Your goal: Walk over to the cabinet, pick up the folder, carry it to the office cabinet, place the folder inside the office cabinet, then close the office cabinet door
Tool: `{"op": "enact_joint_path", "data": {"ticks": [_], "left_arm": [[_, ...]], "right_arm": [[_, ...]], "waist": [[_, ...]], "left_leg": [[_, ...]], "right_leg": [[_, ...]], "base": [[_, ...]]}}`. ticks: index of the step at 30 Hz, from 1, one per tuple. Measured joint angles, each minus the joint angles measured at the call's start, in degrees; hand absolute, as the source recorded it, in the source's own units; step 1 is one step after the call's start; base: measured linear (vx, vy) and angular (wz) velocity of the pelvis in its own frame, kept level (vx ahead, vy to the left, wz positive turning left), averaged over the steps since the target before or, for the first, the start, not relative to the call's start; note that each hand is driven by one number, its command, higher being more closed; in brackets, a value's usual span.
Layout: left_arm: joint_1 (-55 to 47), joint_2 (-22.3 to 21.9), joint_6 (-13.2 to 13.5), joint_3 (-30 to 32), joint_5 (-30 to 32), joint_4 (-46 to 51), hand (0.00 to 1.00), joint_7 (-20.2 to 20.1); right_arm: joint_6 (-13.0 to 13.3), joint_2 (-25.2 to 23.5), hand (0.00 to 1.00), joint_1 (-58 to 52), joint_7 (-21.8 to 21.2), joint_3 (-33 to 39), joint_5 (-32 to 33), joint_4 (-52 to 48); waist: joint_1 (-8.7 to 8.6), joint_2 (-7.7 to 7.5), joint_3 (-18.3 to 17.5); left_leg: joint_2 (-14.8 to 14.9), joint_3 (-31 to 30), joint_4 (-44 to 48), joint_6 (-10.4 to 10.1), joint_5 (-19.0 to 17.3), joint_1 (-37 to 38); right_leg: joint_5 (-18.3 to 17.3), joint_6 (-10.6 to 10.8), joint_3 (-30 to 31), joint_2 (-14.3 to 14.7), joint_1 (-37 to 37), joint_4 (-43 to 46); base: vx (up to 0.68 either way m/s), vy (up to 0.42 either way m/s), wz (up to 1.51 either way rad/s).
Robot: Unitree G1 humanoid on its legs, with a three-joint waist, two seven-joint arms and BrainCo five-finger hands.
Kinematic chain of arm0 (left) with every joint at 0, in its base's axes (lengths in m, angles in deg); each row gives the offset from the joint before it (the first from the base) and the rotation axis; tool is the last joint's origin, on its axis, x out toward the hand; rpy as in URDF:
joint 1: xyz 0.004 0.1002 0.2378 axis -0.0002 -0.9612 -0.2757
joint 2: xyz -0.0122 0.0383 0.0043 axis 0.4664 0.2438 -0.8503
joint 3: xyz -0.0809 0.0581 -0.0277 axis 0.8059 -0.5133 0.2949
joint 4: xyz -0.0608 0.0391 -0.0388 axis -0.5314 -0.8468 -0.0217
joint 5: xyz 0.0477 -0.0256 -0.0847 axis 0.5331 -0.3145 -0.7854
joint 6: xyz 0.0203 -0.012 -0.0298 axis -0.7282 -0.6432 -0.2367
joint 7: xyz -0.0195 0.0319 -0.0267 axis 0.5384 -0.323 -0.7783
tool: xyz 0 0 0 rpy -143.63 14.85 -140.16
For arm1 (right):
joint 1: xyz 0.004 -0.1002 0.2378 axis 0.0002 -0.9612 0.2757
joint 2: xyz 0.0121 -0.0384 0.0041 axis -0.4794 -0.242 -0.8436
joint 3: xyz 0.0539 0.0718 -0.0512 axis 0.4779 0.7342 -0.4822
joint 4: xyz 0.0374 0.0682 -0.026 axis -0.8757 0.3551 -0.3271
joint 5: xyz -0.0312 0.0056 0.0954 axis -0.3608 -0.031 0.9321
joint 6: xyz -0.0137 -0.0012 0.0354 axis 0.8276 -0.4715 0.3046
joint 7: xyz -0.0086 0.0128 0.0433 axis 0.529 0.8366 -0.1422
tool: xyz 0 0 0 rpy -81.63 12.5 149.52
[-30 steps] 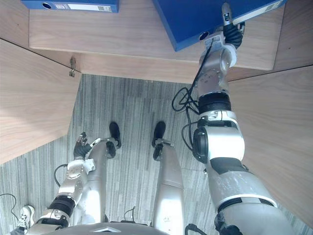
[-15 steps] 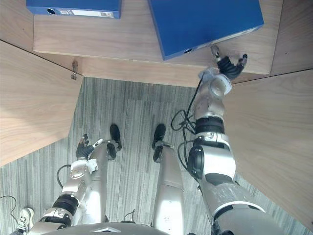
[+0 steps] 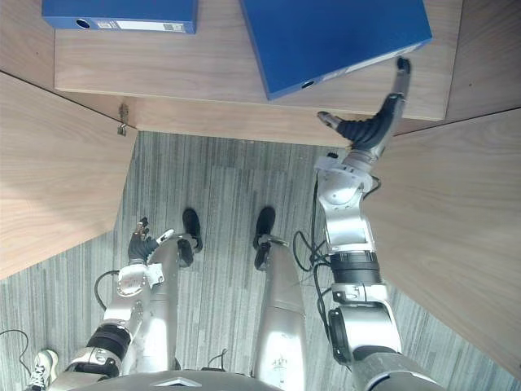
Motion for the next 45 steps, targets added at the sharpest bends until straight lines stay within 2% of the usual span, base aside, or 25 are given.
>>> {"op": "enact_joint_path", "data": {"ticks": [5, 8, 14, 19, 28, 35, 41, 45], "left_arm": [[-0.26, 1.04, 0.50, 0.02, 0.53, -0.06, 0.00, -0.27], [-0.26, 1.28, 0.54, 0.06, 0.54, -0.11, 0.00, -0.27], [-0.25, 1.77, 0.74, 0.12, 0.52, -0.24, 0.00, -0.27], [1.45, 2.98, 1.97, 0.67, 0.49, 0.07, 0.00, -0.20], [2.99, 6.44, 3.14, 3.56, -0.88, 3.28, 0.00, -0.19], [2.98, 7.57, 3.11, 3.46, -1.50, 4.13, 0.00, -0.27], [2.98, 7.91, 3.06, 3.30, -1.95, 4.17, 0.00, -0.27], [2.98, 7.85, 3.03, 3.28, -1.94, 4.29, 0.00, -0.27]], "right_arm": [[0.03, 2.22, 1.00, -0.32, -2.94, -6.12, -8.99, 0.15], [0.03, 2.90, 1.00, -0.16, -3.94, -8.33, -11.25, 1.20], [0.00, 4.10, 1.00, 2.52, -5.84, -11.11, -11.27, 7.50], [0.00, 6.16, 1.00, 7.41, -6.14, -11.46, -9.65, 12.74], [0.51, 11.84, 1.00, 16.16, -6.22, -12.24, -1.09, 18.04], [3.87, 15.70, 1.00, 17.44, -7.00, -16.49, 0.57, 18.12], [4.30, 16.28, 1.00, 18.70, -7.03, -17.56, 0.94, 18.23], [3.66, 16.37, 1.00, 18.63, -7.21, -17.67, 1.17, 17.12]], "waist": [[0.23, -0.20, 0.12], [0.25, -0.36, 0.21], [0.34, -1.11, 0.65], [0.68, -1.64, 1.13], [0.79, -2.25, 3.90], [-0.14, -2.27, 4.22], [-0.43, -2.26, 4.22], [-0.36, -2.27, 4.22]], "left_leg": [[-0.12, 0.07, -0.02, -0.02, -0.03, 0.01], [-0.18, 0.18, -0.07, -0.02, -0.03, 0.00], [-0.26, 0.23, 0.49, -0.05, -0.07, -0.95], [-0.08, -1.15, 4.46, -0.02, -0.73, -5.46], [0.85, -2.23, 10.96, 0.02, -2.16, -13.10], [0.97, -2.30, 10.53, -0.11, -2.08, -14.08], [0.94, -2.08, 8.47, -0.30, -0.66, -14.27], [0.97, -2.43, 7.62, -0.61, -0.34, -14.27]], "right_leg": [[-0.21, 0.07, 0.03, -0.24, -0.15, 0.38], [-0.32, 0.06, 0.03, -0.42, -0.28, 0.60], [-0.74, -0.07, -0.03, -0.78, -1.41, 1.65], [-2.43, -0.42, -0.42, -1.23, -5.58, 6.29], [-4.28, -0.24, -0.32, -1.50, -12.78, 12.30], [-4.22, -0.19, -1.11, -1.88, -13.59, 11.83], [-3.13, -0.02, -2.48, -2.69, -13.85, 10.11], [-3.10, -0.07, -3.12, -2.71, -13.83, 9.81]], "base": [[0.00, 0.000, 0.00], [0.00, 0.000, 0.00], [0.00, -0.006, 0.01], [-0.01, -0.027, 0.08], [-0.06, -0.024, -0.02], [-0.03, -0.002, -0.02], [-0.04, 0.004, -0.01], [-0.04, -0.011, 0.04]]}}
